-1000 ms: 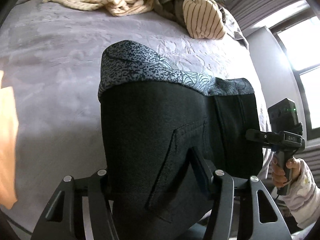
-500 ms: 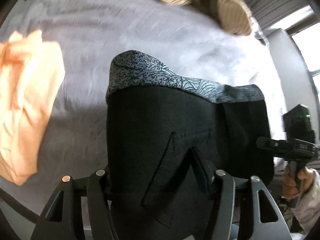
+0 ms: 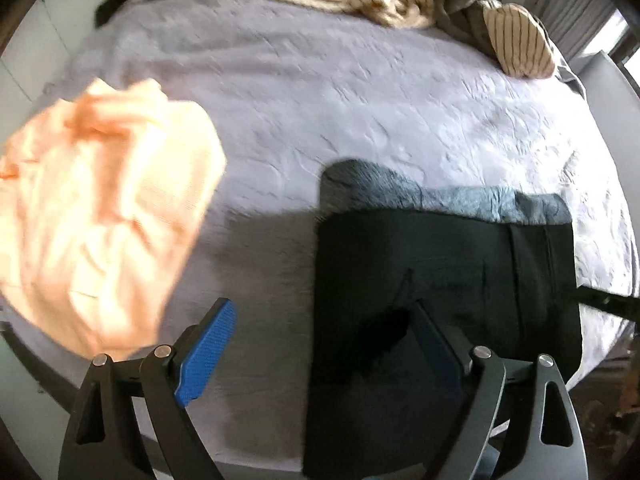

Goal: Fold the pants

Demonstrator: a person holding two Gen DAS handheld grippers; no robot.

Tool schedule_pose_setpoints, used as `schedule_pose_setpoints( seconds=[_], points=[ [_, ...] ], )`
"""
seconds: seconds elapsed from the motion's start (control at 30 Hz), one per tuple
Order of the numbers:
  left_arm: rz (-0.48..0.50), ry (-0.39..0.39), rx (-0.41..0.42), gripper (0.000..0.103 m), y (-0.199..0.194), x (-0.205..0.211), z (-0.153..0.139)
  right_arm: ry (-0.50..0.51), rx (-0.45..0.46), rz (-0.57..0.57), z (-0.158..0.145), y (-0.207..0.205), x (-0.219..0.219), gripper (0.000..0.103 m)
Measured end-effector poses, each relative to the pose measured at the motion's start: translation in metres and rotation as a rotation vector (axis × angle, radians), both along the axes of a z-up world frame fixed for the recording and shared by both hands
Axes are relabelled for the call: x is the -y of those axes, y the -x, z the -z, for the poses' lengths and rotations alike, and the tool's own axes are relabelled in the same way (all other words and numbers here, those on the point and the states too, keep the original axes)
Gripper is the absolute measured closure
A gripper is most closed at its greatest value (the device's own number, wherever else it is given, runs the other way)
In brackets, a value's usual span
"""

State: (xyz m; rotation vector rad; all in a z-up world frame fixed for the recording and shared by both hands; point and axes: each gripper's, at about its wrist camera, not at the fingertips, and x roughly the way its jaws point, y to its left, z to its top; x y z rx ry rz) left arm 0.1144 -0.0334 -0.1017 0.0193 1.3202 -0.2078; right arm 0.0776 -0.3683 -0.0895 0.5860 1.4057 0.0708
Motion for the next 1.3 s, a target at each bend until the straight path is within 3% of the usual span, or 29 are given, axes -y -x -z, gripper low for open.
schedule_pose_setpoints(
  seconds=[0.03,0.13,0.27,0.37,0.57,0.7,1.0,1.1,1.17,1.3],
  points=[
    [-0.009,-0.013,0.013,0.013,0.0,-0.002,-0.006,-0.006,0.045,0.005,-0.013,-0.001,0.0,0.065],
    [-0.033,-0.042,0.029,0.013,0.0,-0.004,-0.017,0.004,0.133,-0.008,-0.037,-0.019,-0.01,0.078],
    [-0.047,-0.106,0.025,0.013,0.001,0.0,-0.018,0.037,0.145,-0.066,-0.031,-0.056,-0.036,0.078],
    [-0.046,-0.136,0.008,0.013,0.006,0.008,-0.014,0.158,0.087,-0.141,-0.004,-0.065,-0.051,0.082],
    [-0.003,-0.124,-0.016,0.013,0.026,0.021,-0.014,0.19,0.014,-0.113,-0.005,-0.041,-0.034,0.082],
    [0.02,-0.116,-0.015,0.013,0.035,0.029,-0.018,0.123,-0.015,-0.04,-0.015,-0.015,-0.014,0.082],
    [0.069,-0.118,0.006,0.013,0.043,0.046,-0.025,0.116,-0.043,-0.006,-0.03,0.02,-0.028,0.078],
    [0.093,-0.123,0.022,0.013,0.045,0.052,-0.028,0.129,-0.04,-0.015,-0.036,0.026,-0.036,0.064],
    [0.101,-0.126,0.028,0.013,0.047,0.054,-0.029,0.144,-0.033,-0.027,-0.039,0.025,-0.043,0.041],
    [0.103,-0.125,0.022,0.013,0.049,0.054,-0.028,0.179,-0.02,-0.062,-0.043,0.024,-0.055,0.032]
  ],
)
